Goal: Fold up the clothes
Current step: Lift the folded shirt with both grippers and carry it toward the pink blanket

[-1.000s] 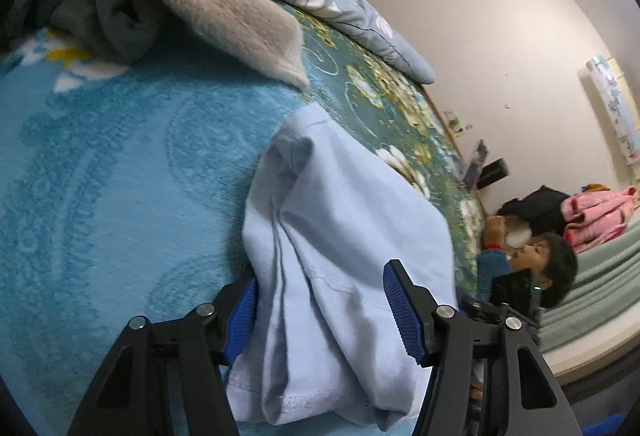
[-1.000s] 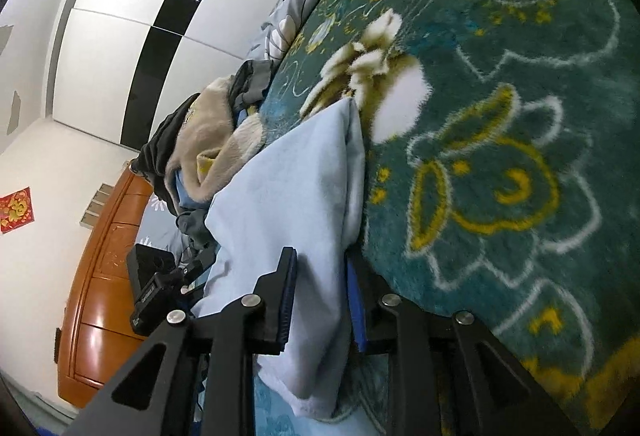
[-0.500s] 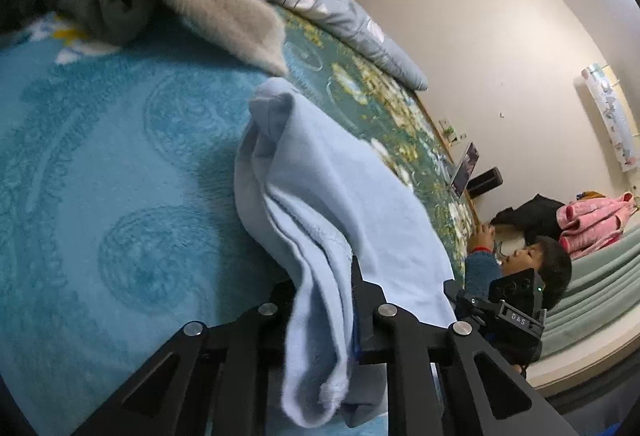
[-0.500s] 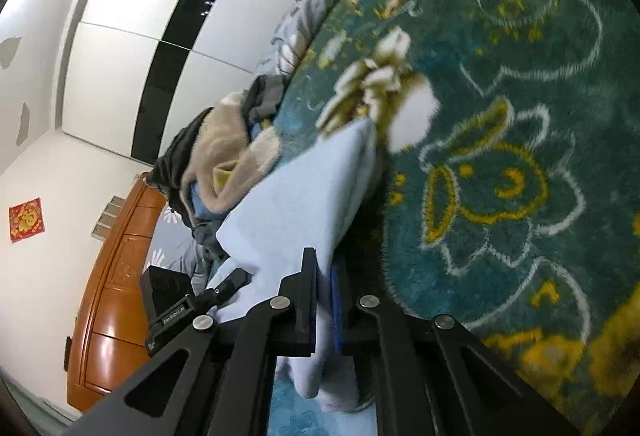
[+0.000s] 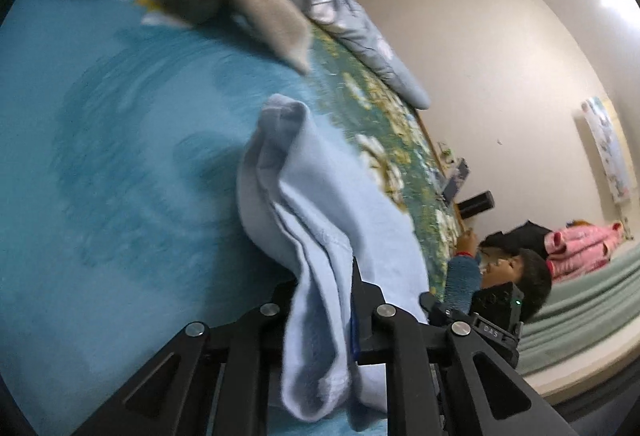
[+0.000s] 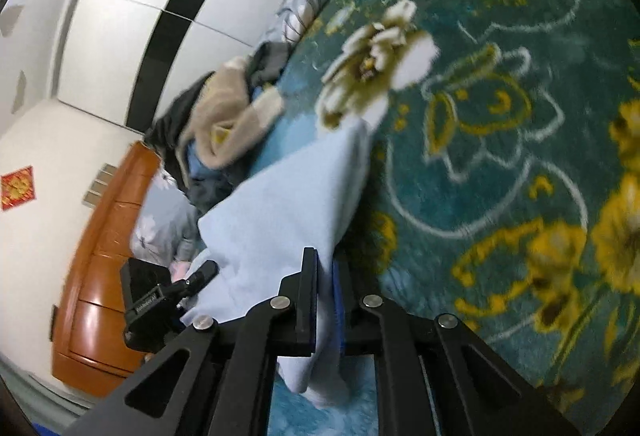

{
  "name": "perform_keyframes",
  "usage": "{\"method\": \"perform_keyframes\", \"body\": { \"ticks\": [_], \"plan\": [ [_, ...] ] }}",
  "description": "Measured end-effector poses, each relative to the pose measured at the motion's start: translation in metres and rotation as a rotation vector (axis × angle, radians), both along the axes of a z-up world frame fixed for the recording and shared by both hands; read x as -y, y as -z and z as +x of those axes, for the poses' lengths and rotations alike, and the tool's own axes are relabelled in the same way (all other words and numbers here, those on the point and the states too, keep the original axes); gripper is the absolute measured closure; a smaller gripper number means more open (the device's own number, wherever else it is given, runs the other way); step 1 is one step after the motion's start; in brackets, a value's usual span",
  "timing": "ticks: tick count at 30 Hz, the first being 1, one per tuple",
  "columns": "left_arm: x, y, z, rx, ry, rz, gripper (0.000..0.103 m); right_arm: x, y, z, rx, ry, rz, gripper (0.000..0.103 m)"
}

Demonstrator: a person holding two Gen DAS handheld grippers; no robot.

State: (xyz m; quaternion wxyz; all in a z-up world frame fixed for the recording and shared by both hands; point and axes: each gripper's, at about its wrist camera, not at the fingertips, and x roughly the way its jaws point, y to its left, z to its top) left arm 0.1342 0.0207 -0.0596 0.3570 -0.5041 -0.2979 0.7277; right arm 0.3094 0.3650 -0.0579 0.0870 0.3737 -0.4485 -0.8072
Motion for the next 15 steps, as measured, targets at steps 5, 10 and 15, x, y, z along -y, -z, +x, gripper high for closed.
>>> {"method": "perform_keyframes", "body": {
  "ticks": [5, 10, 15],
  "plan": [
    [0.016, 0.001, -0.002, -0.006, -0.044, 0.017, 0.087, -0.003, -0.002, 0.007, -0.022, 0.009, 0.000, 0.075],
    [0.032, 0.006, -0.001, 0.003, -0.083, 0.027, 0.088, 0.006, 0.008, 0.001, -0.021, -0.030, -0.065, 0.069],
    [0.045, 0.012, 0.001, 0.022, -0.113, 0.040, 0.088, 0.020, 0.012, -0.011, -0.028, -0.078, -0.078, 0.068]
  ]
}}
